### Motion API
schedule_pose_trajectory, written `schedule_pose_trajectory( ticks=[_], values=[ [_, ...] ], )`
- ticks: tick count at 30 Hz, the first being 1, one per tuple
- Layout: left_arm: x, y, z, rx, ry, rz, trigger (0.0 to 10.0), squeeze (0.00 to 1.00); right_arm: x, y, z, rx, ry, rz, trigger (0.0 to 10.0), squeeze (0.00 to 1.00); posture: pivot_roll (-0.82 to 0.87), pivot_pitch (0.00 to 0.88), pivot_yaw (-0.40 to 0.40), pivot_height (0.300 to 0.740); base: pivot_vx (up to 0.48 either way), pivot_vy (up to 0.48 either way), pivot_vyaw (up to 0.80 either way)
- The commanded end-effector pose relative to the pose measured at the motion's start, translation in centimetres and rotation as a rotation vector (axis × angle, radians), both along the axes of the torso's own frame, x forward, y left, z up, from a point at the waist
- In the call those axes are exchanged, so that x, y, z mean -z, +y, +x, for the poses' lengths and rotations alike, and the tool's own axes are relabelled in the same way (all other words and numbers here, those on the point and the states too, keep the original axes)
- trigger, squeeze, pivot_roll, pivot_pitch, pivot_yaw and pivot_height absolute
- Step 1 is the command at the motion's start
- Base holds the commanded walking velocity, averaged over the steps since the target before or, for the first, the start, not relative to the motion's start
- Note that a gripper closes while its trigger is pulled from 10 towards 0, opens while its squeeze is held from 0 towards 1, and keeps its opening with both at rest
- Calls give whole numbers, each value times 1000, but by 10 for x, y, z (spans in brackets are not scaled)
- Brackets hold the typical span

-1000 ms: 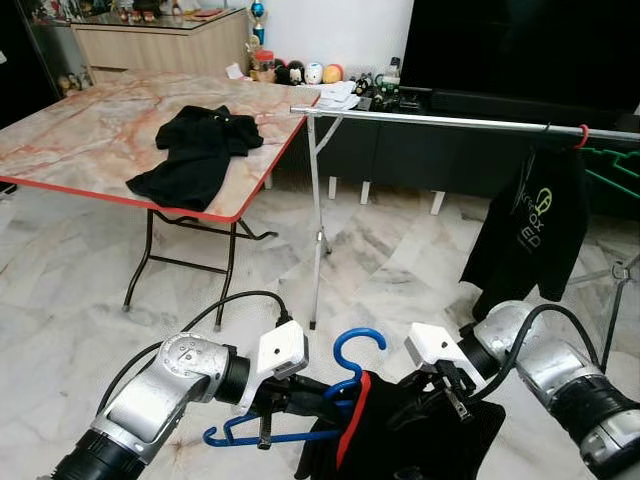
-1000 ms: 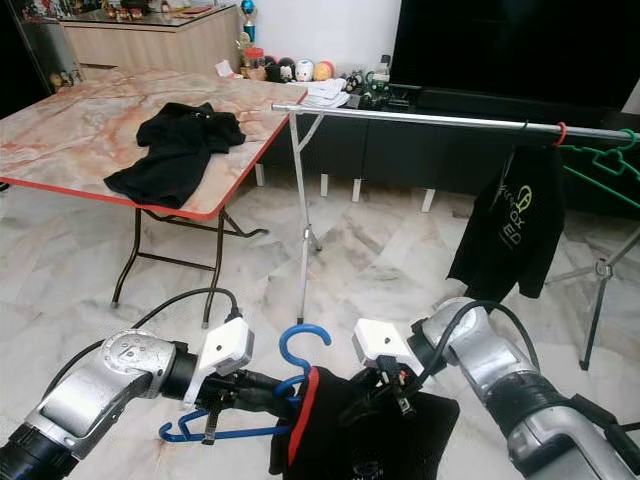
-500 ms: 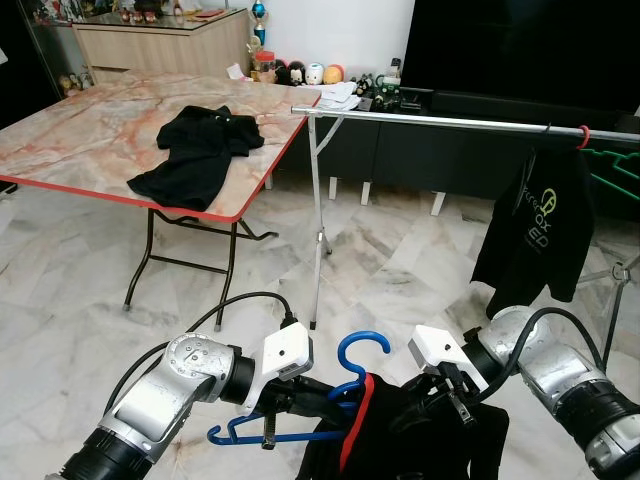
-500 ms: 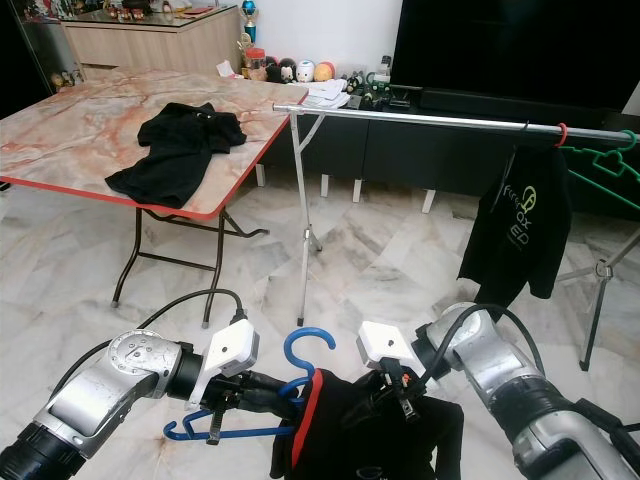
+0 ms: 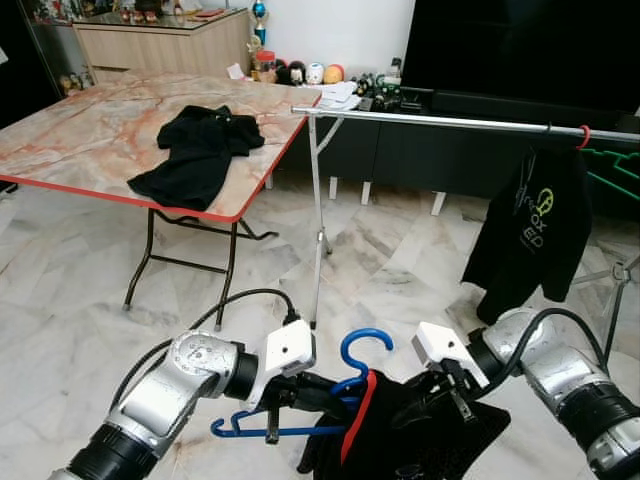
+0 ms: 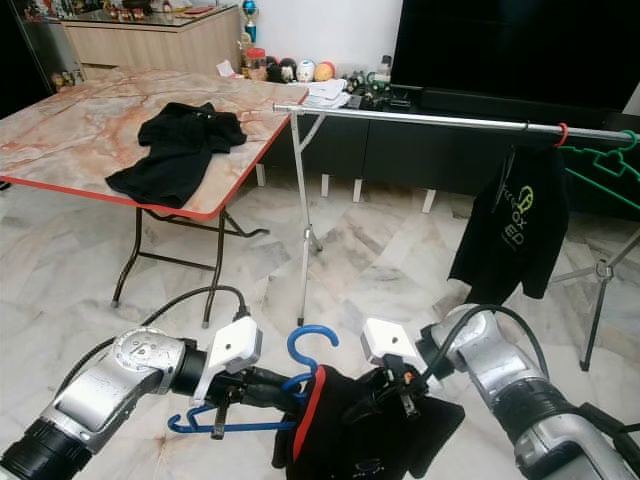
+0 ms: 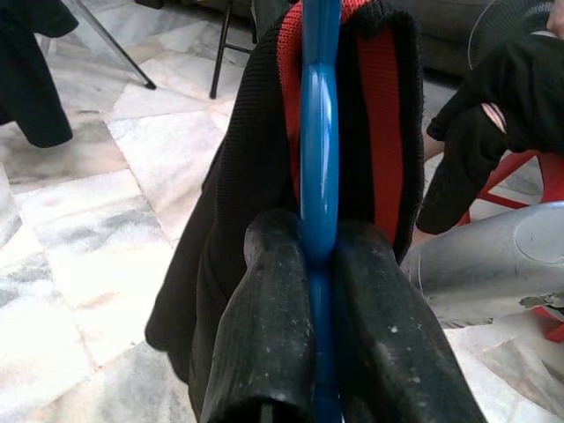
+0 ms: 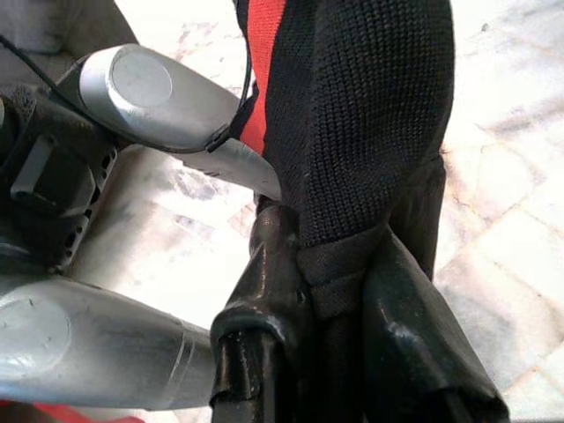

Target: Hang hanger

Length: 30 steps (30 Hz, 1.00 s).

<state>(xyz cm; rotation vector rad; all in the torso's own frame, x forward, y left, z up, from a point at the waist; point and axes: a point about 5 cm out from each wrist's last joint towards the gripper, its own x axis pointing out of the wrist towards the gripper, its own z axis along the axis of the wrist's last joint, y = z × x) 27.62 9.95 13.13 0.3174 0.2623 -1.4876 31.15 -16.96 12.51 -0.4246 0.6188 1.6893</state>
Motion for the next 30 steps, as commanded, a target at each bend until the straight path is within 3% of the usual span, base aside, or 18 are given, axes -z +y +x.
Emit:
schedule_pose_trajectory(
  ticks=[1, 3, 4, 5, 6, 7, 19, 25, 30],
  values=[
    [-15, 6, 17, -127, -92, -33, 10000, 0, 3, 22, -8, -108, 28, 66, 0, 0, 27, 0, -31, 740, 0, 0, 0],
    [-16, 6, 17, -124, -92, -33, 10000, 0, 5, 21, -9, -117, 23, 49, 0, 0, 27, 0, -31, 740, 0, 0, 0],
    [-16, 6, 18, -119, -92, -33, 10000, 67, 6, 21, -9, -117, 26, 49, 0, 0, 27, 0, -34, 740, 0, 0, 0],
    [-16, 6, 18, -119, -92, -33, 10000, 67, 6, 21, -9, -117, 26, 49, 0, 0, 27, 0, -34, 740, 0, 0, 0],
    [-16, 6, 18, -117, -91, -34, 10000, 306, 6, 22, -9, -116, 29, 51, 0, 0, 27, 0, -34, 740, 0, 0, 0],
    [-16, 6, 17, -113, -91, -32, 10000, 1000, 7, 22, -9, -115, 31, 51, 0, 0, 28, 0, -35, 740, 0, 0, 0],
    [-11, 10, 6, -18, -39, 12, 10000, 1000, 23, 11, -12, -78, 33, -20, 0, 0, 30, 0, -31, 740, 0, 0, 0],
    [-12, 23, 0, 16, -13, 52, 10000, 1000, 35, -2, -12, -11, 23, -87, 0, 0, 34, 0, -33, 740, 0, 0, 0],
    [-11, 30, -6, 41, -2, 87, 10000, 1000, 43, -8, -19, -28, 35, -129, 0, 0, 40, 4, -30, 740, 0, 0, 0]
  ],
)
